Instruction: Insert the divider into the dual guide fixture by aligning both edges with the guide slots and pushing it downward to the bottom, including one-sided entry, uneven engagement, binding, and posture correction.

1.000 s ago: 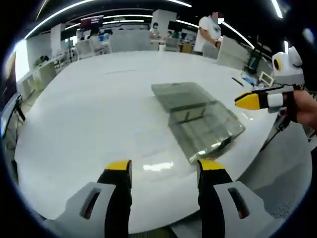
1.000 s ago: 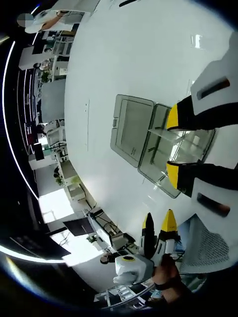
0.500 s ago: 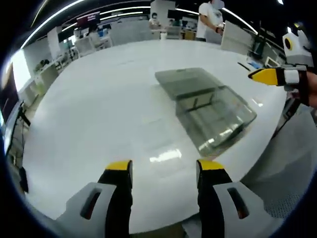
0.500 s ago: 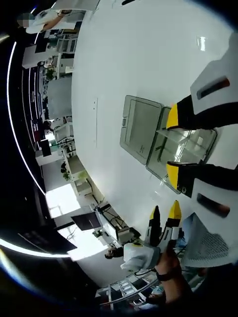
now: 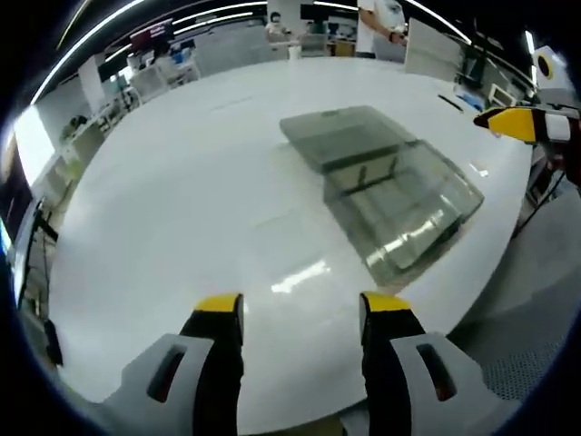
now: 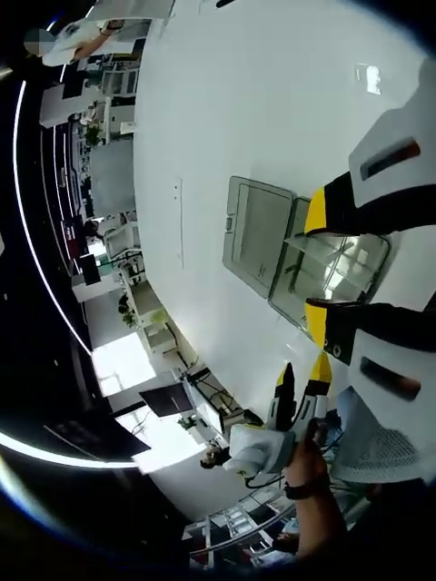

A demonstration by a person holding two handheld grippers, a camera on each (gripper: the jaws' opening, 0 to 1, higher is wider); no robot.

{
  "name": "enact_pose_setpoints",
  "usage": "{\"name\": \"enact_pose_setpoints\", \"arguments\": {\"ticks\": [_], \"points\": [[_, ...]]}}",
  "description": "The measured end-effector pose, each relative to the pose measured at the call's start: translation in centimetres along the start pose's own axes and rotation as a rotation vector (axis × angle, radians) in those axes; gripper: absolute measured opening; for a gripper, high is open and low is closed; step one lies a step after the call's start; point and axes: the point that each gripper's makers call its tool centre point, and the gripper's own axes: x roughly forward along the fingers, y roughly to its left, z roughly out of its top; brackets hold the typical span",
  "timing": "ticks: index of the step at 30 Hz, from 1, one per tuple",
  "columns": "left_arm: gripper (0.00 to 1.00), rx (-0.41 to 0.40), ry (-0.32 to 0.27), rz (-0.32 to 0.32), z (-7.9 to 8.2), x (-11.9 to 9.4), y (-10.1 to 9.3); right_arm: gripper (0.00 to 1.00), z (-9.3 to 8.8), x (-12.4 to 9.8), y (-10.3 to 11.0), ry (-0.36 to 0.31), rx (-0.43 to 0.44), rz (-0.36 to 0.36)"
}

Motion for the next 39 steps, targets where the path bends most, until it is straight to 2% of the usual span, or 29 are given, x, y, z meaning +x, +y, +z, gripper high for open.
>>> {"name": "enact_pose_setpoints", "arguments": {"ticks": [3,10,19,27,39], "points": [[0.50,0.020,0.030,-0.012,-0.5,0.4,-0.3,0.24,-0.1,-0.1,-0.1,0.003,0.006,0.001],[0.49,0.032,0.057,-0.022,-0.9,0.9,-0.3,0.24,0.2,-0.6,0.0,-0.007,0.012,0.001],[0.49,0.032,0.098,-0.021,-0.7,2.0,-0.7,0.25,-0.1,-0.7,0.2,-0.001,0.022,0.008],[0.48,0.020,0.097,0.007,-0.6,2.4,-0.5,0.25,-0.3,-0.7,0.6,0.003,0.017,0.012],[0.45,-0.020,0.102,0.009,-0.9,2.6,-0.6,0.26,0.2,-0.6,0.8,-0.023,0.043,0.034]]}}
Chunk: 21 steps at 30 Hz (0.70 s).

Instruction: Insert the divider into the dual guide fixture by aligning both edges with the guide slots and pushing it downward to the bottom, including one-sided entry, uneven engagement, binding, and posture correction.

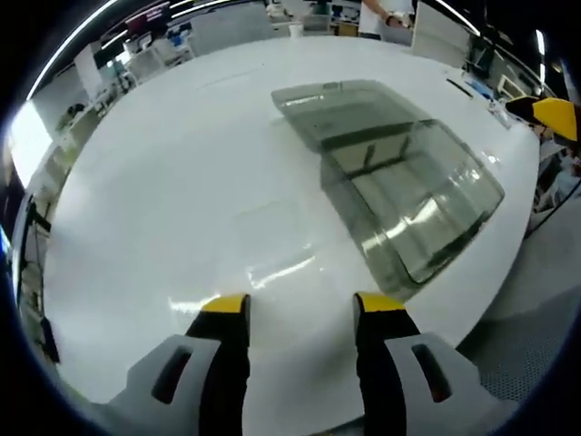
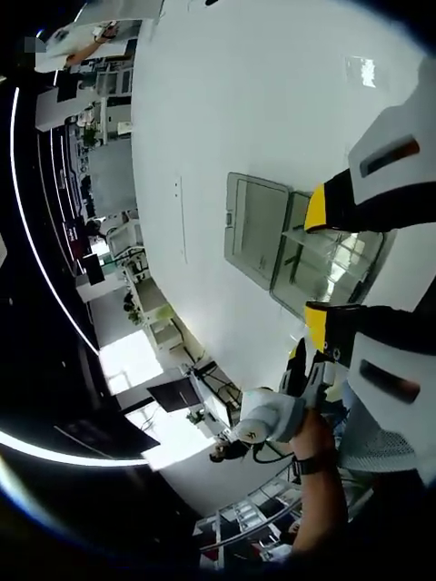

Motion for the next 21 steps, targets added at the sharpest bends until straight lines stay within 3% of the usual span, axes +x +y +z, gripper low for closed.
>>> {"name": "enact_pose_setpoints", "arguments": {"ticks": [8,21], "points": [[0.36,-0.020,0.026,0.015,-0.43,-0.25,0.27,0.26,0.05,0.07,0.28,-0.009,0.017,0.014],[0.31,-0.067,0.030,0.006,-0.51,-0.54,0.36,0.26,0.00,0.01,0.08,-0.003,0.024,0.009]]}}
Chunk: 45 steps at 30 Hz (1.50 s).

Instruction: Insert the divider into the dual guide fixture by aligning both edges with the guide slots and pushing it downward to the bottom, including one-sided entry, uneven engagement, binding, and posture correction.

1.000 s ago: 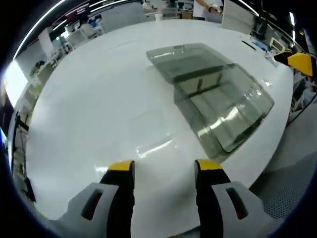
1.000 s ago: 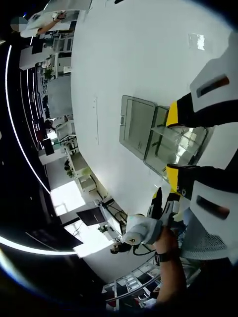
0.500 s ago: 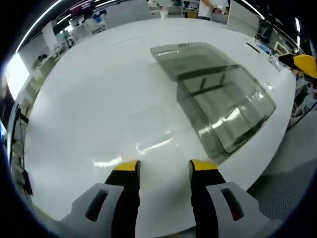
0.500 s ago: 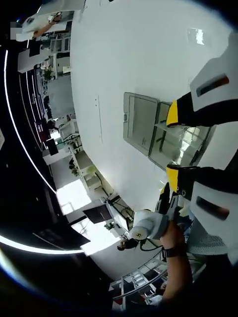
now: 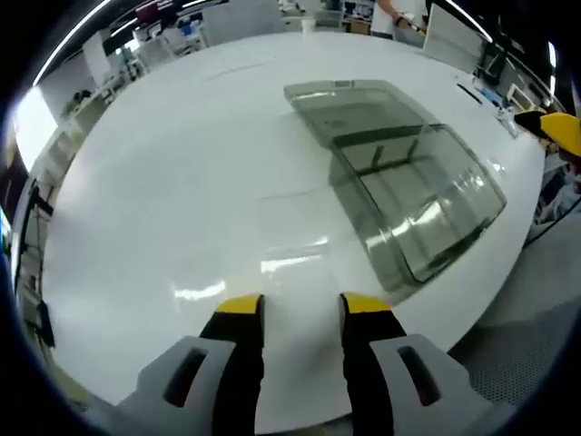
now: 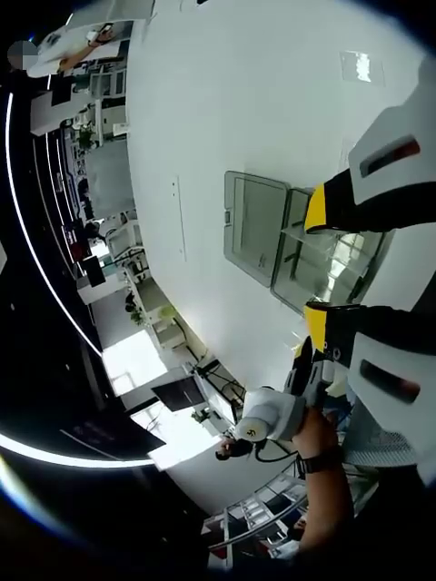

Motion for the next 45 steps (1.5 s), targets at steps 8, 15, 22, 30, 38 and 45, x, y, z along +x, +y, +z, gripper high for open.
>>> {"name": "enact_pose_setpoints", "arguments": {"ticks": [8,15,22,30,38,45], "points": [[0.31,-0.020,-0.015,-0.007,0.2,-0.2,-0.1,0.26,0.0,0.1,0.2,0.003,-0.005,0.006],[0.31,-0.056,-0.031,-0.015,0.3,-0.7,0.3,0.26,-0.2,0.2,0.4,0.009,-0.007,0.014],[0.31,-0.133,-0.056,-0.041,0.4,-1.1,0.3,0.26,-0.2,0.1,0.8,0.013,-0.013,0.026],[0.31,-0.158,-0.077,-0.052,0.8,-1.5,0.0,0.24,0.0,-0.1,0.9,0.001,-0.024,0.025],[0.31,-0.218,-0.140,-0.076,2.0,-2.8,-0.4,0.25,0.1,0.1,1.7,0.002,-0.029,0.052],[0.31,-0.249,-0.185,-0.099,2.9,-3.8,-1.1,0.25,0.2,0.1,2.0,0.002,-0.035,0.068]]}}
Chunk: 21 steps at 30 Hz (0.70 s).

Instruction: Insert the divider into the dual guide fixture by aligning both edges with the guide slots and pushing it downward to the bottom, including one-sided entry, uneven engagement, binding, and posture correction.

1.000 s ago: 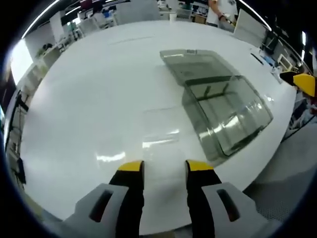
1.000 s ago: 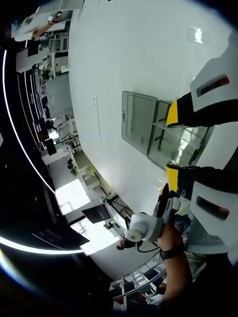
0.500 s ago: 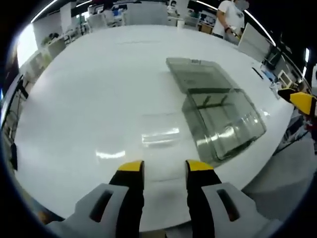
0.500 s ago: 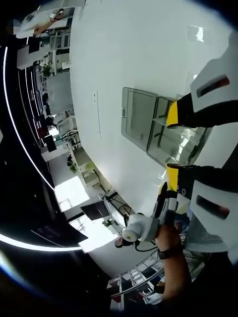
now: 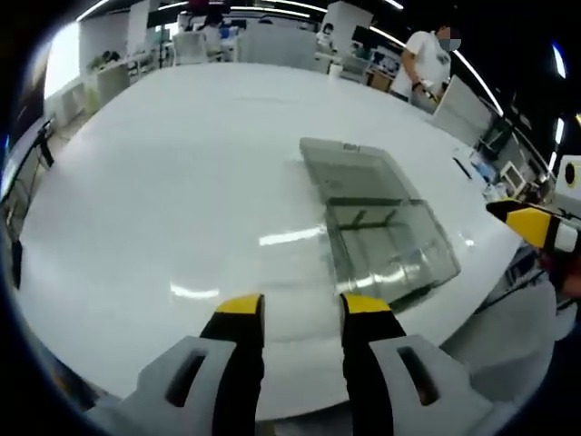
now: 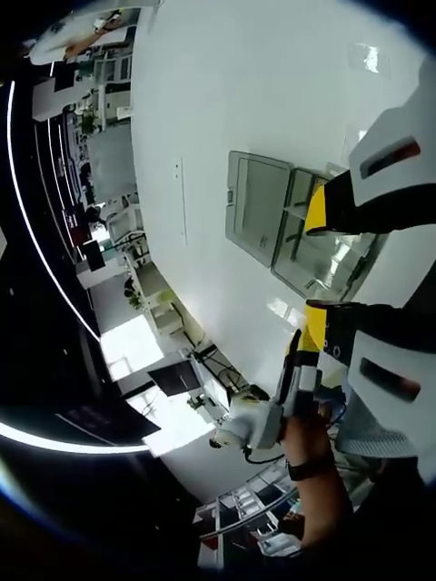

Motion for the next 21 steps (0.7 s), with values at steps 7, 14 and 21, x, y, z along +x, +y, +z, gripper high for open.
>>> {"name": "enact_pose_setpoints", "arguments": {"ticks": [7,14,21], "points": [[0.31,-0.012,-0.054,-0.043,0.7,-0.8,-1.5,0.25,0.3,0.2,0.5,-0.001,-0.006,0.027],[0.31,-0.029,-0.103,-0.075,1.4,-1.4,-2.8,0.25,0.3,0.4,0.9,0.000,0.000,0.057],[0.31,-0.049,-0.129,-0.103,1.6,-1.7,-3.7,0.25,0.3,0.7,1.6,0.005,-0.005,0.089]]}}
